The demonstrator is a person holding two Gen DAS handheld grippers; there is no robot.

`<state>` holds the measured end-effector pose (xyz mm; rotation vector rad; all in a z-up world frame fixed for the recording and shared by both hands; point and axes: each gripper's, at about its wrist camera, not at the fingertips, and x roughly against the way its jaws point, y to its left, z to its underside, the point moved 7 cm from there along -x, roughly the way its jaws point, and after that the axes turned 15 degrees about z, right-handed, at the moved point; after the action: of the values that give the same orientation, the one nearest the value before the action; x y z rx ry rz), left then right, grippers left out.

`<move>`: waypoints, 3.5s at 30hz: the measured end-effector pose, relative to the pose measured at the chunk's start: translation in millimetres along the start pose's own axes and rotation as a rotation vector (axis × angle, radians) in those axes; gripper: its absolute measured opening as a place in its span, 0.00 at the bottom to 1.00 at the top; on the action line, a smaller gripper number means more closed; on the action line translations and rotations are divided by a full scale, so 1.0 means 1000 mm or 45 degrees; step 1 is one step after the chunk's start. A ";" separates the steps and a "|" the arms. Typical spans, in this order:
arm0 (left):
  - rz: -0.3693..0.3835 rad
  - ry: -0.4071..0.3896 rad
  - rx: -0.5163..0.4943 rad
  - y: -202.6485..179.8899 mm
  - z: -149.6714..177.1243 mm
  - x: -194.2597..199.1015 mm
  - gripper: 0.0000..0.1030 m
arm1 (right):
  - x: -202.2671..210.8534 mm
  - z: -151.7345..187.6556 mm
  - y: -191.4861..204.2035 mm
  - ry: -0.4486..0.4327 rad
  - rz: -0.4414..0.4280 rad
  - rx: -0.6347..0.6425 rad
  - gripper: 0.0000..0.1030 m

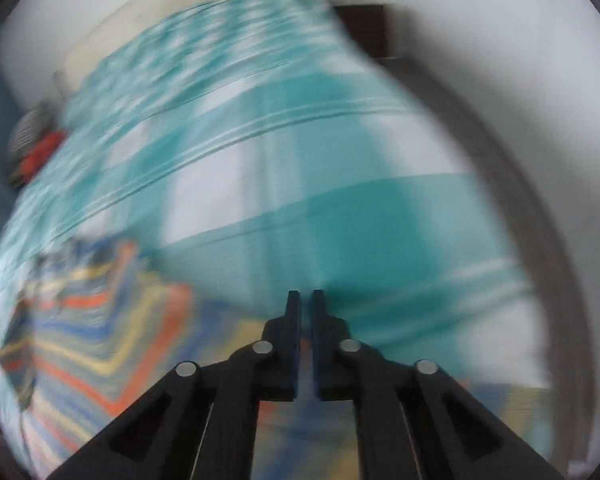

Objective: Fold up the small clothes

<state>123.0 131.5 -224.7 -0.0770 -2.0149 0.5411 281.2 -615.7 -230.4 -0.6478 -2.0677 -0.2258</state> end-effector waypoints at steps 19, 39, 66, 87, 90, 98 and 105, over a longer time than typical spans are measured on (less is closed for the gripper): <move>0.189 -0.150 -0.864 -0.186 -0.047 0.049 0.94 | 0.173 0.201 -0.058 -0.187 -0.031 0.064 0.53; 0.214 0.241 -0.810 -0.229 -0.122 -0.135 0.04 | 0.178 0.268 0.058 -0.153 -0.332 0.191 0.53; -0.056 -0.117 0.319 0.085 -0.211 -0.067 0.11 | 0.165 0.280 0.079 -0.115 -0.317 0.301 0.53; -0.036 -0.133 0.166 0.079 -0.178 -0.050 0.83 | 0.166 0.276 0.062 -0.158 -0.218 0.241 0.53; 0.007 -0.144 0.020 0.056 -0.163 -0.027 0.84 | 0.168 0.268 0.050 -0.189 -0.193 0.177 0.53; 0.183 -0.147 -0.518 -0.079 -0.134 -0.035 0.93 | 0.155 0.243 0.025 -0.208 -0.135 0.005 0.58; 0.067 -0.119 -0.492 -0.065 -0.128 -0.107 1.00 | 0.128 0.246 0.006 -0.101 -0.119 -0.116 0.58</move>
<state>296.2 87.3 -235.7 -0.3451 -2.1910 0.1838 49.1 -467.1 -261.3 -0.6247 -2.1767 -0.3549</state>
